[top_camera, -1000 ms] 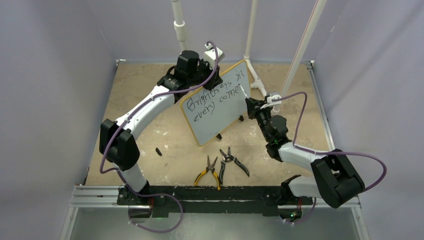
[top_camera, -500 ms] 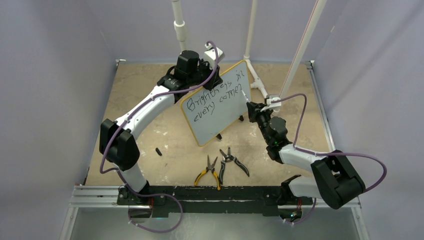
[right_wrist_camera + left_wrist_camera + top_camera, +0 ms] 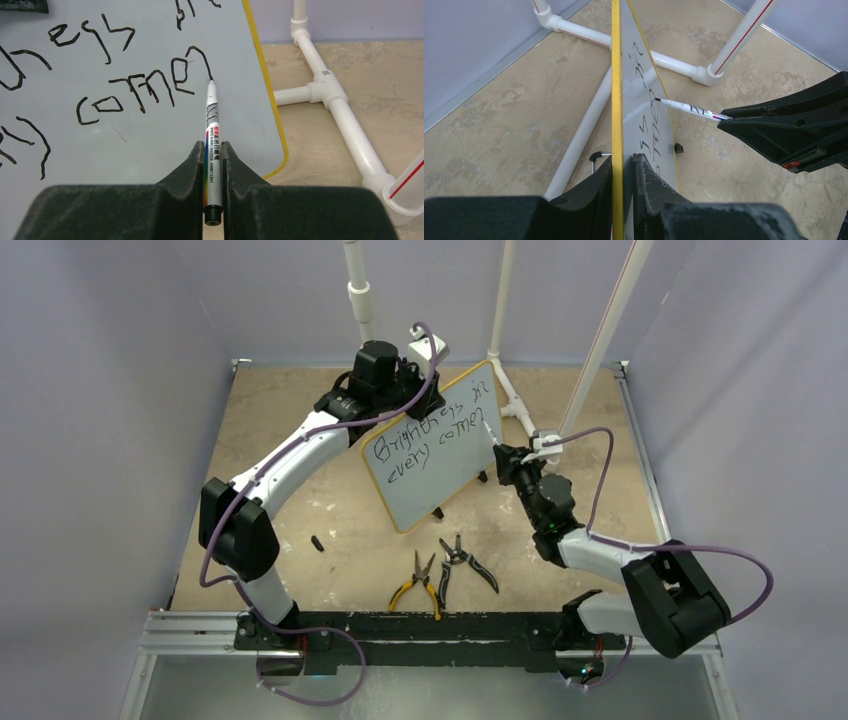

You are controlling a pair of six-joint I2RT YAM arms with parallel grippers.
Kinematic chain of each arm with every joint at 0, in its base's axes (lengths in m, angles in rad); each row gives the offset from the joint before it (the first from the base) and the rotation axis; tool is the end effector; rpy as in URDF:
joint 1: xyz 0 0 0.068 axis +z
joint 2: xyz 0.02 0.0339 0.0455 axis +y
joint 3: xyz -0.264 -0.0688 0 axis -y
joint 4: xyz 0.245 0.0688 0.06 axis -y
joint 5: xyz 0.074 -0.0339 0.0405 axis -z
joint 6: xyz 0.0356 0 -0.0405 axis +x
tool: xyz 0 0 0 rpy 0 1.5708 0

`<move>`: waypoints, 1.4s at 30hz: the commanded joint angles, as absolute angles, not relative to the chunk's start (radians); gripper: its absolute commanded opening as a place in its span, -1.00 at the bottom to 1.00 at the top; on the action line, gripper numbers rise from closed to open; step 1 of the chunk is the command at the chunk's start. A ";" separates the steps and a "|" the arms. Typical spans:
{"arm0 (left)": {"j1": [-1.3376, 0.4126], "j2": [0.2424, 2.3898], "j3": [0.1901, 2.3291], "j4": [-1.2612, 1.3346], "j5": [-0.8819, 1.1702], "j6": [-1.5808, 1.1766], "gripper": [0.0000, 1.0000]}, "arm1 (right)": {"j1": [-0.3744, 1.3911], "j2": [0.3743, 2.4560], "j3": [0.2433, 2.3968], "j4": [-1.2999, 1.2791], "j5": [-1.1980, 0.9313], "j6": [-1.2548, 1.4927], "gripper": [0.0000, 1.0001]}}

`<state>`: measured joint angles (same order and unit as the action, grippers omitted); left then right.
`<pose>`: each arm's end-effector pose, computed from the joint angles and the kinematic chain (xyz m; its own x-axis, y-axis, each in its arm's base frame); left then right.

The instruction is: Write a sentence on the whiteboard

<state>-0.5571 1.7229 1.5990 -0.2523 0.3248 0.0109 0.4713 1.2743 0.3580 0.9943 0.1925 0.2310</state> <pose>0.3426 -0.2268 0.3641 -0.3036 0.2013 -0.9313 0.7564 0.6453 -0.1071 0.2243 0.1066 0.2166 0.0045 0.2545 -0.9671 -0.2843 0.9275 0.2428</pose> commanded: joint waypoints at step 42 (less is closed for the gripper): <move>-0.555 1.704 1.579 -0.207 0.296 0.017 -1.00 | 0.477 1.238 0.361 1.015 0.252 0.273 -1.00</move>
<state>-0.5568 1.7218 1.5948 -0.2462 0.3187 0.0010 0.4713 1.2209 0.3698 1.0279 0.2447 0.2413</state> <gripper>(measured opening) 0.148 0.131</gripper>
